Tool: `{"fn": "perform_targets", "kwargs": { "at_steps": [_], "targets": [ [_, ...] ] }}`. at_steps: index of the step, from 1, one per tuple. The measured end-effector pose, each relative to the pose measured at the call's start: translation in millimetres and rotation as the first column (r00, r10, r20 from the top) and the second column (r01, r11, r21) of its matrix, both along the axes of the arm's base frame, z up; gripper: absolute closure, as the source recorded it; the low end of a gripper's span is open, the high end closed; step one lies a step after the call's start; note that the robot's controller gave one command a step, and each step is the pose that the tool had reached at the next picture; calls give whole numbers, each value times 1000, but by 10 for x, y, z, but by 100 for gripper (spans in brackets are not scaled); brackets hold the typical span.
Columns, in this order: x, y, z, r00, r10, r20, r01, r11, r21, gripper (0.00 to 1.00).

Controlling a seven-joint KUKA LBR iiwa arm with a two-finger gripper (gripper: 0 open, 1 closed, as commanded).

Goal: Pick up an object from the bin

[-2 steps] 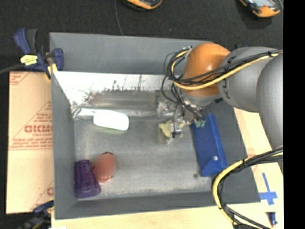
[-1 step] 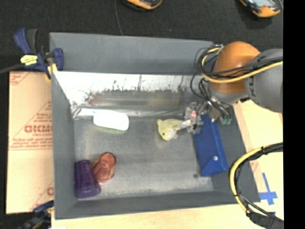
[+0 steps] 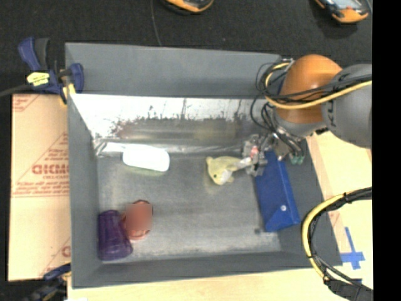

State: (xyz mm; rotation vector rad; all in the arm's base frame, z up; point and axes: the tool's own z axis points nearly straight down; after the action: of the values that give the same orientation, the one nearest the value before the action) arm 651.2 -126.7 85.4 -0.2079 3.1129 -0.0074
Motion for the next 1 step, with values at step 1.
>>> {"fn": "perform_targets", "kwargs": {
  "at_steps": [1],
  "targets": [
    [-41,-18,628,999,38,-2,-38,999,-1,100]
  ]
}}
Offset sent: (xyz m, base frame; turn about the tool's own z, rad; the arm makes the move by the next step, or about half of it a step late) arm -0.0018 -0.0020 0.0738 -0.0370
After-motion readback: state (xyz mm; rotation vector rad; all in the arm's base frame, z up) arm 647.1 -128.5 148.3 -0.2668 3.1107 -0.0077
